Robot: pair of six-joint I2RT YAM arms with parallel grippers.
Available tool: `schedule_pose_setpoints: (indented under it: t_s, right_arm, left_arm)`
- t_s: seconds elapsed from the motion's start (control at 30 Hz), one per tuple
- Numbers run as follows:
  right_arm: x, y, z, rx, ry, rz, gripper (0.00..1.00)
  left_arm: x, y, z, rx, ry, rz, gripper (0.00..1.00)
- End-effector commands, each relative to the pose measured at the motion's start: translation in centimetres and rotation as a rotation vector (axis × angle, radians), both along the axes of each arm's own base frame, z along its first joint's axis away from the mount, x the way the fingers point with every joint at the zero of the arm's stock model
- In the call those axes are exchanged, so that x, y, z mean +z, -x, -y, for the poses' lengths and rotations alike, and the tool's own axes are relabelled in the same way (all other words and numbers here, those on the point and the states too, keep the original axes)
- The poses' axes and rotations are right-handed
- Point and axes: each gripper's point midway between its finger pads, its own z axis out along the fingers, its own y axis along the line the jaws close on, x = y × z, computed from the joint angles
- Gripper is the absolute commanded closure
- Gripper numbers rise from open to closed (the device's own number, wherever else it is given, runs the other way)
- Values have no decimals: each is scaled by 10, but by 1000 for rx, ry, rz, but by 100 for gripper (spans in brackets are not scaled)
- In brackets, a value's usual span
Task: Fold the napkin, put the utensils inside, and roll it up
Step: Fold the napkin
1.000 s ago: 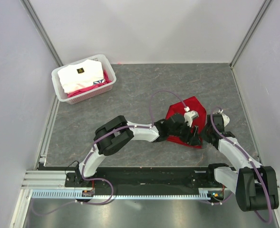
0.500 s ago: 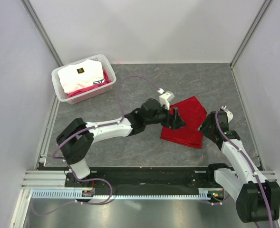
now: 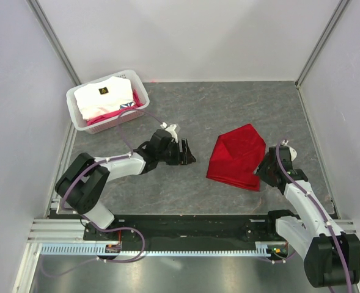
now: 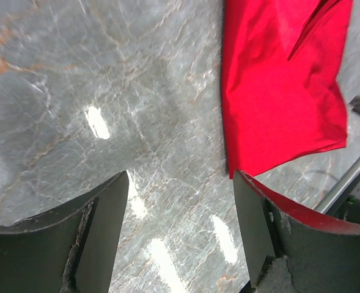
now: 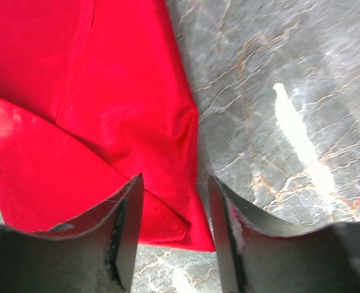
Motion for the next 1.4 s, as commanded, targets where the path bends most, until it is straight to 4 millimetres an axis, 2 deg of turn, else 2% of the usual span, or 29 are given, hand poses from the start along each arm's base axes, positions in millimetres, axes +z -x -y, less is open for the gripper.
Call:
schedule_pose_setpoints:
  t_s: [0.0, 0.3, 0.7, 1.37]
  right_arm:
    - [-4, 5, -11, 21, -30, -28, 48]
    - [-7, 19, -29, 56, 3, -61, 50]
    - [-11, 35, -29, 26, 21, -88, 47]
    - [-17, 41, -39, 51, -39, -58, 52]
  left_arm:
    - [23, -7, 1, 9, 67, 29, 24]
    - [26, -13, 0, 7, 82, 22, 24]
    - [31, -17, -4, -10, 79, 37, 24]
    - [23, -16, 7, -55, 98, -11, 25]
